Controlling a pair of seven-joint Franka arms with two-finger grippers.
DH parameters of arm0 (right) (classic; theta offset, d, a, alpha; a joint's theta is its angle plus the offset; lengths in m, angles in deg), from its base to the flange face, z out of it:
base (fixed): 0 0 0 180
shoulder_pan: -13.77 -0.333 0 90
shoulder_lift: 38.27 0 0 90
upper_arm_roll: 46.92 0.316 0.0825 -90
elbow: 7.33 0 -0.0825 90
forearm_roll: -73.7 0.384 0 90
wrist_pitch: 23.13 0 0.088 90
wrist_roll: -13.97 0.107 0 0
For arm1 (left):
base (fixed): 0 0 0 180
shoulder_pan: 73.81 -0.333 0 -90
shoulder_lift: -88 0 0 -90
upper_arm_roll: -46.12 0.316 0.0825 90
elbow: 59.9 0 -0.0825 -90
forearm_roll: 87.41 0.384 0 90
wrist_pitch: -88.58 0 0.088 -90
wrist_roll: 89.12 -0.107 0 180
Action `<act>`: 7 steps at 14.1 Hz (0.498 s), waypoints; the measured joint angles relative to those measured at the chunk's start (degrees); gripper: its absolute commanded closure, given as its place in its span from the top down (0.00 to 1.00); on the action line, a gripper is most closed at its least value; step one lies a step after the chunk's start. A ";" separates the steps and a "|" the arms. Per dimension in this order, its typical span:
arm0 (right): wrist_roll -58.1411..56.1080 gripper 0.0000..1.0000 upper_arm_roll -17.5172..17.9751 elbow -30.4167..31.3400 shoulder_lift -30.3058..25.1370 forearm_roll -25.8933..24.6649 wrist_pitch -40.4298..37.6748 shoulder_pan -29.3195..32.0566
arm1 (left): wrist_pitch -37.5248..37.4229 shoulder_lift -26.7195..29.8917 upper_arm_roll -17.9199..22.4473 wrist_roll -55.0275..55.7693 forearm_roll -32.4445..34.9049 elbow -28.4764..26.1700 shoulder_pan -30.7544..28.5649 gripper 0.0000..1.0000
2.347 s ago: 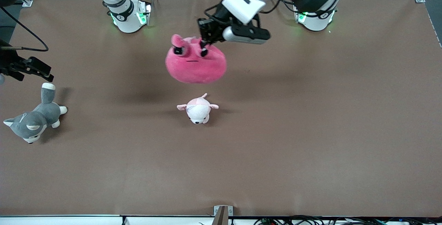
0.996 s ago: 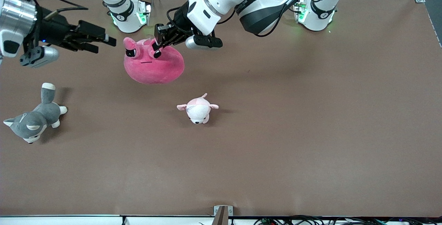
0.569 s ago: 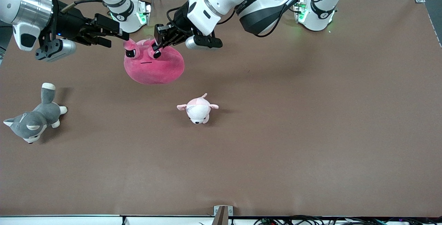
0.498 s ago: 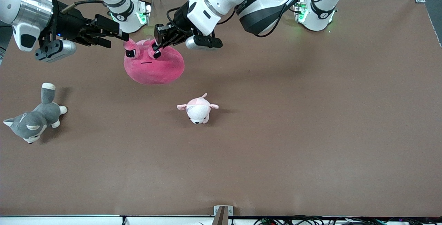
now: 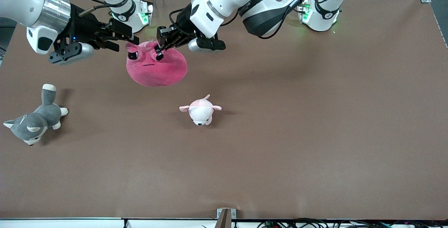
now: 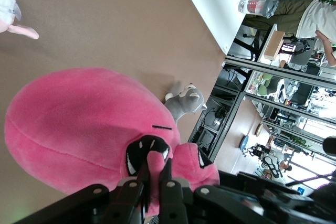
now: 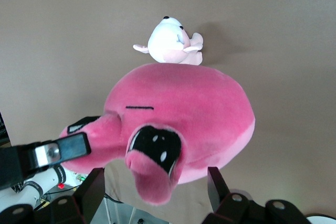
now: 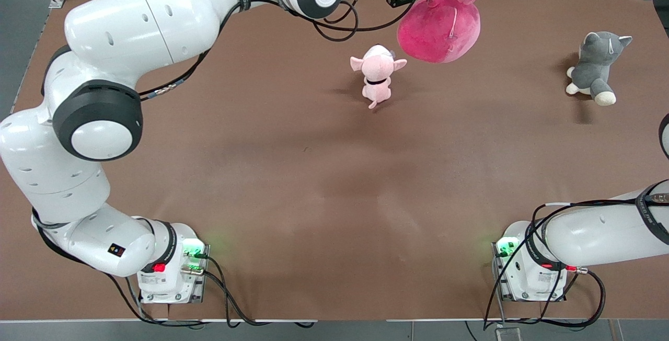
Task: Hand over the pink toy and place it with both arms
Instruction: 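Reach the right gripper to the plush held by the left gripper, then grasp the plush with the right gripper while the left gripper holds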
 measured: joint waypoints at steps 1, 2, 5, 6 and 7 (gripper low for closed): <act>0.00 0.83 0.00 0.00 0.51 -0.02 0.33 -0.12 | 0.00 0.00 0.00 0.00 0.00 0.01 0.00 0.01; 0.00 0.78 0.00 0.00 0.93 -0.03 0.57 -0.22 | 0.00 0.00 0.00 0.00 0.00 0.01 0.00 0.01; -0.01 0.49 0.00 0.00 1.57 -0.04 0.76 -0.33 | 0.00 -0.02 0.00 0.00 0.00 0.01 0.00 0.01; -0.01 0.43 0.00 -0.01 1.56 -0.04 0.71 -0.42 | 0.00 -0.05 0.00 0.00 0.00 0.01 0.00 0.02; -0.01 0.37 0.01 -0.01 1.57 -0.04 0.60 -0.58 | 0.00 -0.09 0.00 0.00 0.00 0.01 0.00 0.02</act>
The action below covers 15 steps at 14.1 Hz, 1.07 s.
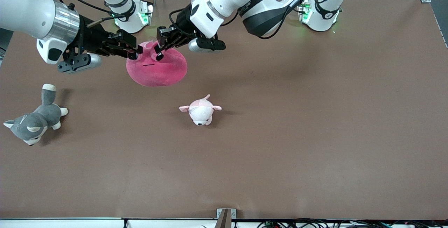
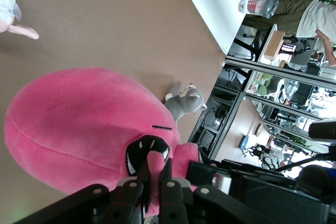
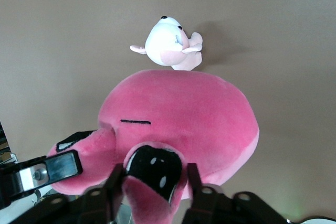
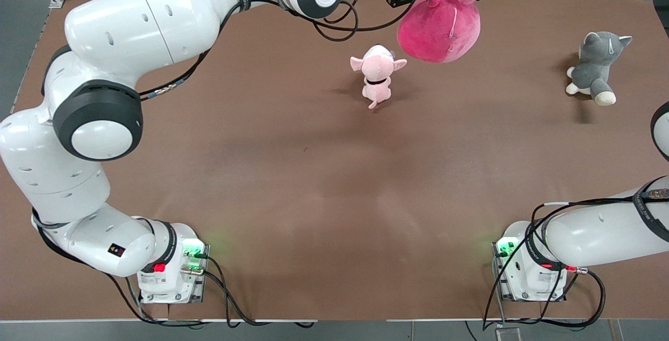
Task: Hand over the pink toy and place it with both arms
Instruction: 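Grasp the plush with the right gripper while the left gripper holds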
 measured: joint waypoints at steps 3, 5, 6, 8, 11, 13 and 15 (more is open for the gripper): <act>0.00 0.13 0.00 0.00 0.00 -0.08 -1.06 -0.57 | 0.00 -0.21 0.00 0.00 0.00 0.00 0.01 0.11; 0.00 0.01 -0.01 0.00 0.00 -0.14 -2.30 -0.63 | 0.00 -0.39 0.00 0.00 0.00 0.00 0.01 0.24; 0.00 0.00 -0.03 0.00 0.00 -0.17 -2.62 -0.64 | 0.00 -0.49 0.02 0.00 0.00 0.00 0.00 0.28; 0.00 0.00 -0.06 0.00 0.00 -0.23 -2.76 -0.64 | 0.06 -0.61 0.11 0.00 0.00 0.01 -0.11 0.41; 0.01 0.00 -0.31 0.00 0.00 -0.36 -2.88 -0.64 | 0.15 -0.62 0.25 -0.13 0.29 0.15 -0.33 0.81; -0.01 0.00 -0.42 0.00 0.00 -0.37 -2.90 -0.63 | 0.19 -0.62 0.41 -0.42 2.66 0.18 -0.76 1.00; -1.32 0.00 -0.80 0.01 0.06 -0.54 -2.87 -0.27 | 0.04 -0.62 0.51 -0.41 4.74 0.17 -1.95 1.00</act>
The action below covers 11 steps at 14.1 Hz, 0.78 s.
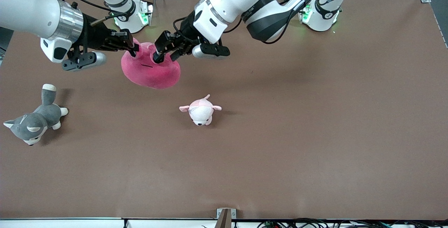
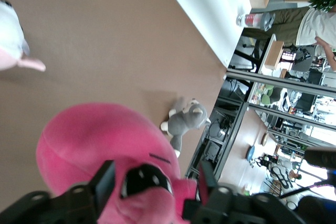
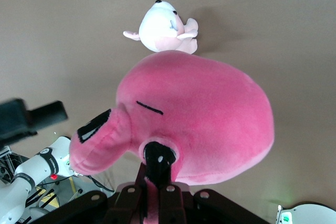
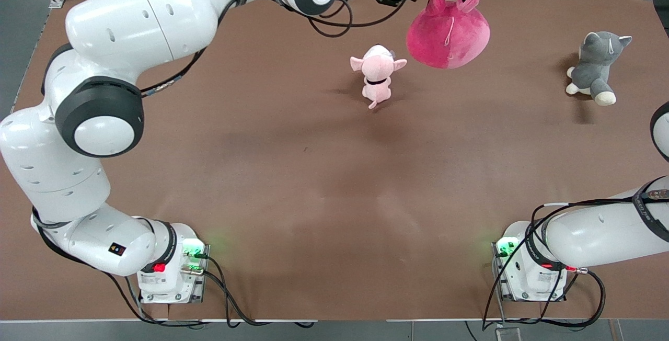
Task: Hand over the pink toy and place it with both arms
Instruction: 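Open the left gripper and withdraw it while the right gripper lowers plush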
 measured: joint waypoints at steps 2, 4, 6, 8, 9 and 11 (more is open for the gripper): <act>-6.74 0.00 -0.40 0.09 0.94 -0.46 0.01 2.82 | -1.53 0.01 0.12 -0.03 0.43 0.08 -2.81 1.00; -13.38 0.00 -0.81 0.16 3.74 -0.62 0.10 7.73 | -4.56 0.27 0.23 -0.31 1.09 0.44 -7.34 1.00; -18.74 0.00 -1.08 -0.33 7.81 -0.99 0.70 12.63 | -7.82 1.05 0.22 -1.19 2.14 0.98 -12.61 1.00; -22.77 0.00 -1.15 -2.90 12.15 -3.83 1.18 15.52 | -9.94 1.64 0.19 -1.89 3.95 1.08 -16.39 1.00; -24.79 0.00 -1.15 -4.47 14.15 -5.49 1.26 16.23 | -11.60 1.72 0.20 -2.26 4.97 1.09 -17.78 1.00; -28.21 0.00 -1.15 -6.28 17.46 -7.38 2.49 17.39 | -16.90 1.73 0.25 -4.48 6.21 1.07 -20.51 1.00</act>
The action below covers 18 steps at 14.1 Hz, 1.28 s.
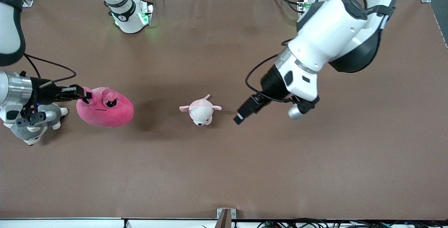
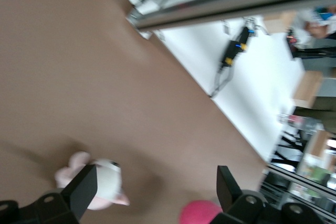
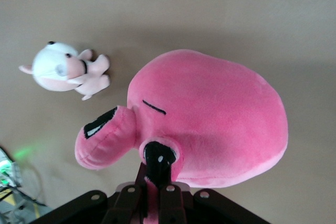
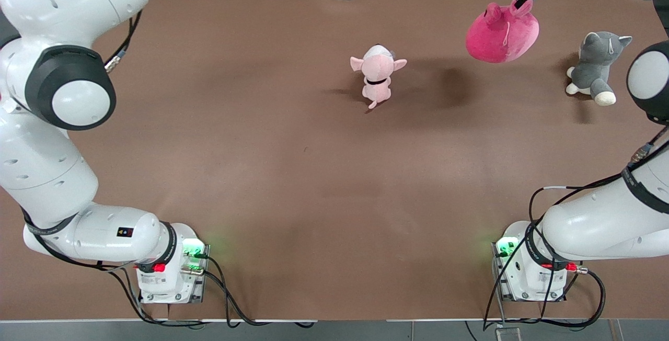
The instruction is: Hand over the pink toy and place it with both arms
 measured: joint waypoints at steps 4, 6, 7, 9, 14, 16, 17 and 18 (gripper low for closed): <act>-10.84 0.01 -0.04 -0.64 5.04 -0.36 2.70 3.91 | -11.14 -0.08 0.28 -11.08 0.17 -1.20 -6.48 1.00; -14.25 0.01 -0.02 -0.80 6.77 -0.35 3.11 5.26 | -16.17 -0.19 0.29 -15.94 2.85 -1.60 -9.25 1.00; -16.39 0.01 -0.01 -0.91 7.64 -0.35 3.20 5.80 | -19.32 -0.21 0.26 -16.76 6.53 -1.61 -10.01 1.00; -21.50 0.01 0.00 -0.99 9.70 -0.35 3.42 6.71 | -23.39 -0.21 0.24 -17.34 12.88 -1.61 -10.42 1.00; -27.62 0.01 0.01 -1.27 13.68 0.54 3.84 8.26 | -28.73 -0.13 0.29 -30.30 15.44 -1.61 -15.52 1.00; -27.62 0.01 0.02 -1.31 14.00 0.86 3.84 8.31 | -31.36 0.60 0.22 -37.51 15.45 -1.28 -19.34 1.00; -27.62 0.01 0.02 -1.31 14.14 0.88 3.84 8.38 | -32.83 1.33 0.16 -40.75 15.45 -1.11 -20.98 1.00; -27.68 0.01 0.02 -1.32 14.31 0.90 3.84 8.46 | -34.05 2.31 0.08 -44.19 15.45 -1.02 -22.48 1.00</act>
